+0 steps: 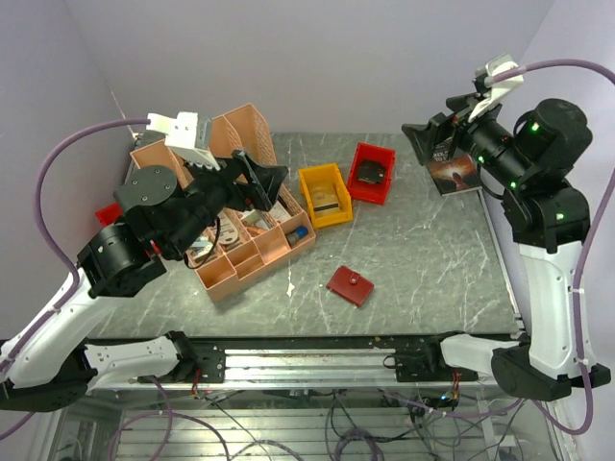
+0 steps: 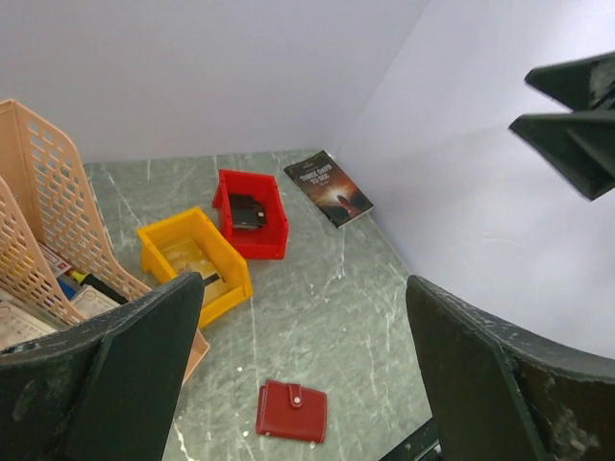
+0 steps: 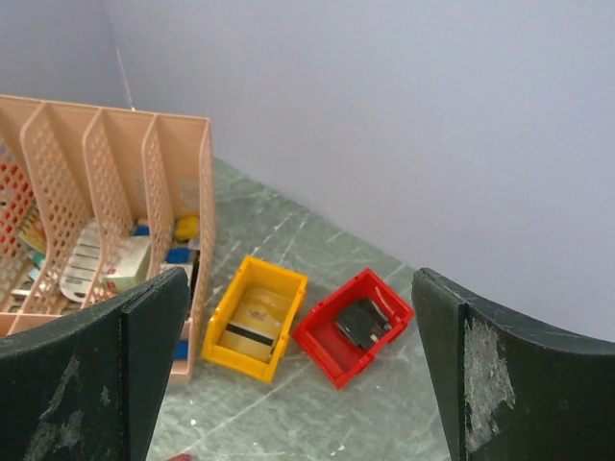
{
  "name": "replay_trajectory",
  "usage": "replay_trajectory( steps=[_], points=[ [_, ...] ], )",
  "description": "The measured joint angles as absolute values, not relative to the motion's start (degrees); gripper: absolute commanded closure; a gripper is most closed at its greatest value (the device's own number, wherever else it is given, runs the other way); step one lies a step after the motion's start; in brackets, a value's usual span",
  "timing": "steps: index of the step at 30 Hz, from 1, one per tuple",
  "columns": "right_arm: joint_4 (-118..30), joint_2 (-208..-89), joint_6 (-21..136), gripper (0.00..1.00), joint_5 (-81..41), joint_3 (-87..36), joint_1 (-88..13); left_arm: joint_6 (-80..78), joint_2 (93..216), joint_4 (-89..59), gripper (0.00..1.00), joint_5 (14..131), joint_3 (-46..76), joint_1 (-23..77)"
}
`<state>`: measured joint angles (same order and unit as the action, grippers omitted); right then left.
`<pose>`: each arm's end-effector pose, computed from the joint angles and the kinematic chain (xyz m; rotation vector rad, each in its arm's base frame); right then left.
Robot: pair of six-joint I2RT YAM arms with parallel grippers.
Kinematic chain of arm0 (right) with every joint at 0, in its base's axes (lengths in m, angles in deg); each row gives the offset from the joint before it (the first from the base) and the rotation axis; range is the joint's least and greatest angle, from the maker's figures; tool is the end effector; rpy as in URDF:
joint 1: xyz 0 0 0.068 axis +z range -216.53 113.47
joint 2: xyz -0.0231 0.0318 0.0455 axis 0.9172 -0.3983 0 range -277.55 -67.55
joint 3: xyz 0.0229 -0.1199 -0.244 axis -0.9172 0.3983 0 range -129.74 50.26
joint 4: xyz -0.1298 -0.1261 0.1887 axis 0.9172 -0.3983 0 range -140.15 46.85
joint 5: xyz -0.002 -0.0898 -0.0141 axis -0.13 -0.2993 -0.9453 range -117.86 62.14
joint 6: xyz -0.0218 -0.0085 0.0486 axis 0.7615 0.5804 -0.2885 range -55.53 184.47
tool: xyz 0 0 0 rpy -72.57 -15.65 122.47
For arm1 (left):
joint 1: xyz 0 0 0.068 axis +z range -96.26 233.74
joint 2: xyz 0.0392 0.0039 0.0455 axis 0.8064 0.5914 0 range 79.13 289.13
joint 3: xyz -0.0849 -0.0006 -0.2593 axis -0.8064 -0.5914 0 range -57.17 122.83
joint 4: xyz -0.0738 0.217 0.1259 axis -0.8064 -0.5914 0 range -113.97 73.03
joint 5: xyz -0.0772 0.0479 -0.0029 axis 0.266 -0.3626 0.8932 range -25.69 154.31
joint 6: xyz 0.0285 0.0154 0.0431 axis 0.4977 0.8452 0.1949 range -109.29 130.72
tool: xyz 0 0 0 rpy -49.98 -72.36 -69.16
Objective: Put the credit cards into the card holder
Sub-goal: Reset both arms
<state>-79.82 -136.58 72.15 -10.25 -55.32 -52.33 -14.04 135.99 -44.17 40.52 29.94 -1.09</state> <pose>0.1859 0.0581 0.5538 -0.5341 1.4896 0.3306 0.1059 -0.1254 0.5155 0.0690 1.5738 -0.7893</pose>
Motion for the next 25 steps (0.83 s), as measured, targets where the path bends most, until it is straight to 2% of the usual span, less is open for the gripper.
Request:
replay_trajectory(
  steps=[11, 25],
  points=[
    [-82.68, -137.19, 62.49, 0.00, -13.35, -60.65, -52.33, -12.11, 137.04, -49.75, 0.02, 43.78, 33.96, -1.09],
    [-83.97, -137.24, 62.40, 0.00, -16.30, -60.74, -52.99, -11.72, 136.43, -48.92, 0.02, 45.29, 32.39, -1.09]
  ],
)
